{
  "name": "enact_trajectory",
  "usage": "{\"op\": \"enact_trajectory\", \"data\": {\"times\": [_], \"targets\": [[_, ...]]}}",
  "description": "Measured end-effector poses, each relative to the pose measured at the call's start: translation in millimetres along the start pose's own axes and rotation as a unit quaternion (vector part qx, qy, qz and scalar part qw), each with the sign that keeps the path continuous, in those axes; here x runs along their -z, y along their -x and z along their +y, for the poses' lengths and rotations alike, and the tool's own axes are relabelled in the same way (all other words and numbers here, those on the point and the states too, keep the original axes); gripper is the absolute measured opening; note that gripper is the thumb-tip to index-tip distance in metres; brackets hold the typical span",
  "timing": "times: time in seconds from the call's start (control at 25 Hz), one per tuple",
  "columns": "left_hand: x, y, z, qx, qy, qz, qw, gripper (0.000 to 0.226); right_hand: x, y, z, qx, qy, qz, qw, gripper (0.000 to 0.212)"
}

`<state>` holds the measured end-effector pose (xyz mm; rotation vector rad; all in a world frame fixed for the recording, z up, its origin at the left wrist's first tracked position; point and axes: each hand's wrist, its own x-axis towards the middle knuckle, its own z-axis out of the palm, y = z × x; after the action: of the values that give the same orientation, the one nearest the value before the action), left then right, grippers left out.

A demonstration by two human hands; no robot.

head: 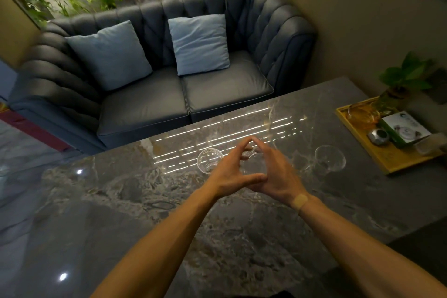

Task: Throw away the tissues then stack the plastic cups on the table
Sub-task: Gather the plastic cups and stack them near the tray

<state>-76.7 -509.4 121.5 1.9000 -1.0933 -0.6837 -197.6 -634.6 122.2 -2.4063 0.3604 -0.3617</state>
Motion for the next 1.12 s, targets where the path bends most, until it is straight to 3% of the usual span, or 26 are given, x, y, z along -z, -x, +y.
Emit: {"op": "enact_trajectory", "data": {"times": [0.24,0.4,0.52,0.64,0.8,1.12], "targets": [[-9.7,4.6,-11.2,0.047,0.042,-0.034,0.997,0.099,-10.2,4.8,5.3,-0.026,0.018,-0.01,0.999,0.104],[2.4,-3.4,-26.0,0.068,-0.065,-0.028,0.995,0.086,-18.5,7.1,10.8,-0.109,0.011,-0.014,0.994,0.105],[29.9,-12.5,-51.2,0.078,-0.231,0.014,0.97,0.079,-19.5,16.3,19.6,-0.127,0.01,-0.034,0.991,0.105],[46.5,-13.9,-77.0,0.116,-0.339,-0.05,0.932,0.088,-14.3,27.0,24.6,-0.143,0.006,-0.041,0.989,0.104],[51.6,-17.8,-94.0,0.148,-0.348,-0.107,0.92,0.103,-7.3,40.4,29.8,-0.155,0.013,-0.032,0.987,0.099],[50.4,-25.2,-106.4,0.127,-0.382,-0.09,0.911,0.098,-1.3,77.0,34.7,-0.221,0.02,-0.06,0.973,0.099]]}}
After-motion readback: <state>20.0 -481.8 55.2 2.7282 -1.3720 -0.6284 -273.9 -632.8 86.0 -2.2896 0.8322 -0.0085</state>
